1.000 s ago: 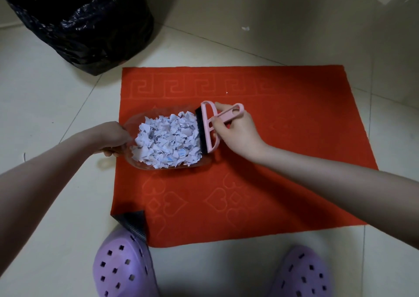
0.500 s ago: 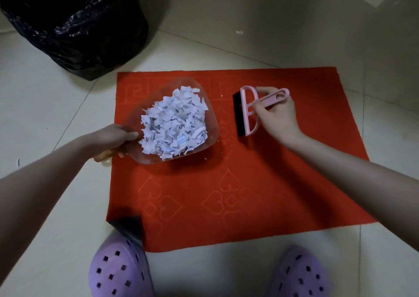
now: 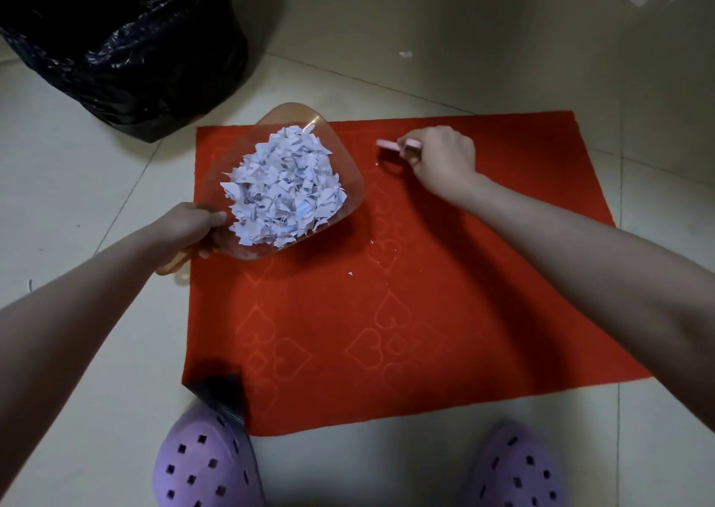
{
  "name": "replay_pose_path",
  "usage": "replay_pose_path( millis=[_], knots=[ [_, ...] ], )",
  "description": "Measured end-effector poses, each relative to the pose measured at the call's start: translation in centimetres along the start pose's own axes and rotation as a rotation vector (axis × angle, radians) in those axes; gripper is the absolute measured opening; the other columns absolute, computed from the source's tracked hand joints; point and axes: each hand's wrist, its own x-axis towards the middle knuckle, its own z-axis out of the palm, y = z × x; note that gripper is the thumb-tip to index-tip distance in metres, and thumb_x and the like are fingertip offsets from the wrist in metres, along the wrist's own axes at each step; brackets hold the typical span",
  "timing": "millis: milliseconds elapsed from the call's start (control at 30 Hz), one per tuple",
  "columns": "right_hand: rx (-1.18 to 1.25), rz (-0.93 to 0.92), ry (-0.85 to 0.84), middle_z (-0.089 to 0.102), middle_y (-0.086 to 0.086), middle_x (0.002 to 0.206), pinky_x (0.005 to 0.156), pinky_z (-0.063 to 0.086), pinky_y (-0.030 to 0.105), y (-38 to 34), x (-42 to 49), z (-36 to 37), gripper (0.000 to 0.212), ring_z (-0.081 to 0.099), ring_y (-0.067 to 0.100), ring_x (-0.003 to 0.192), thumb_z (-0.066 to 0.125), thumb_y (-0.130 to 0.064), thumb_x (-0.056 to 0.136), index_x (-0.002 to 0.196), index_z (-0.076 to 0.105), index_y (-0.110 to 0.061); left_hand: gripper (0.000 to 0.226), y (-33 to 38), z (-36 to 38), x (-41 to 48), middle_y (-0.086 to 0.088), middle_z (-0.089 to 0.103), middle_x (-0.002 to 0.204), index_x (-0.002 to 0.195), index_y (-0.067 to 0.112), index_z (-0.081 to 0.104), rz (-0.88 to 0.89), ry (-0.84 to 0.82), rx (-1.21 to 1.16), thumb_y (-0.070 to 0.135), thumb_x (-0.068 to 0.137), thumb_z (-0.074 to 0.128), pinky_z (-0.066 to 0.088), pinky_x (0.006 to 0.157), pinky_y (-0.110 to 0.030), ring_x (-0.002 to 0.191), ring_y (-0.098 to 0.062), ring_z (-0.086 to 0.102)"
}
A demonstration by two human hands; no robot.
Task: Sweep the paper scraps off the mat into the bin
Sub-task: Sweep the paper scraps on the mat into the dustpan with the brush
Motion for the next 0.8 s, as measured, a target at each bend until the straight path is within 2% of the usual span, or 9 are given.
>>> replay_pose_path(
  millis=[133,233,300,367,433,533,600,700,800],
  knots=[
    [-0.006,-0.187,-0.198,0.068,0.004,0.103,0.077,0.046,0.036,-0.8,-2.1,-0.3,0.025,0.061,0.027,0.101,0.057,-0.018,0.090,0.108,0.070,-0.028,0.022,-0.6,-0.5,0.4,-0.010,0.064,0.048,0.089,-0.003,0.059,-0.042,0.045,-0.001,0.012,0.098,0.046,0.039,0.033,-0.019,0.051,-0.023,0.049],
    [0.013,-0.335,-0.352,0.066,-0.013,0.096,0.071,0.037,0.028,-1.3,-5.0,-2.4,0.029,0.058,0.014,0.103,0.059,-0.017,0.089,0.110,0.068,-0.033,0.025,-0.9,-0.5,0.4,-0.002,0.059,0.036,0.077,0.002,0.056,-0.054,0.059,0.019,0.011,0.098,0.046,0.039,0.043,-0.026,0.051,-0.023,0.048],
    [0.060,-0.314,-0.401,0.061,-0.023,0.085,0.071,0.031,0.025,-1.0,-6.2,-4.0,0.032,0.055,0.003,0.099,0.061,-0.015,0.087,0.110,0.068,-0.037,0.026,-1.1,-0.7,0.6,-0.002,0.058,0.035,0.075,0.001,0.055,-0.065,0.075,0.021,0.010,0.098,0.046,0.039,0.046,-0.028,0.051,-0.023,0.048],
    [0.126,-0.257,-0.337,0.066,-0.021,0.092,0.072,0.032,0.025,-0.4,-6.2,-4.6,0.034,0.057,0.007,0.100,0.062,-0.014,0.086,0.109,0.069,-0.037,0.026,-1.1,-0.7,0.6,-0.002,0.057,0.035,0.074,0.001,0.055,-0.059,0.079,0.028,0.009,0.098,0.046,0.040,0.036,-0.020,0.050,-0.024,0.047],
    [0.145,-0.181,-0.153,0.070,-0.008,0.105,0.075,0.036,0.028,0.1,-5.0,-4.3,0.030,0.059,0.018,0.104,0.062,-0.015,0.087,0.109,0.070,-0.035,0.026,-1.0,-0.7,0.7,-0.003,0.057,0.035,0.075,0.000,0.056,-0.052,0.079,0.044,0.008,0.097,0.046,0.034,0.028,-0.012,0.048,-0.023,0.046],
    [0.112,-0.072,-0.008,0.069,-0.004,0.110,0.080,0.041,0.032,0.4,-2.0,-2.6,0.025,0.058,0.022,0.108,0.059,-0.017,0.089,0.107,0.071,-0.030,0.025,-0.9,-0.8,0.7,-0.004,0.057,0.035,0.076,-0.001,0.056,-0.061,0.063,0.083,0.009,0.097,0.047,0.033,0.027,-0.011,0.041,-0.021,0.048],
    [0.058,-0.071,-0.082,0.070,-0.003,0.109,0.080,0.044,0.034,0.3,-1.1,-1.4,0.024,0.060,0.024,0.107,0.058,-0.016,0.089,0.104,0.071,-0.028,0.028,-1.0,-0.7,0.8,-0.009,0.057,0.041,0.072,0.000,0.055,-0.061,0.052,0.120,0.008,0.097,0.047,0.034,0.028,-0.014,0.035,-0.018,0.047],
    [0.022,-0.209,-0.221,0.069,0.003,0.105,0.076,0.046,0.034,0.1,-3.3,0.1,0.027,0.061,0.028,0.102,0.057,-0.017,0.087,0.107,0.070,-0.030,0.029,-1.1,-0.8,0.6,-0.015,0.055,0.057,0.071,-0.001,0.054,-0.049,0.046,0.147,0.008,0.098,0.046,0.036,0.034,-0.021,0.045,-0.023,0.046],
    [0.109,-0.416,-0.332,0.070,0.001,0.099,0.070,0.046,0.032,-0.5,-7.9,0.2,0.038,0.062,0.024,0.096,0.039,-0.039,0.088,0.105,0.071,-0.027,0.027,-1.5,-1.1,0.4,-0.017,0.055,0.064,0.075,-0.001,0.055,-0.052,0.053,0.124,0.007,0.098,0.045,0.033,0.028,-0.014,0.041,-0.023,0.048]
  ],
)
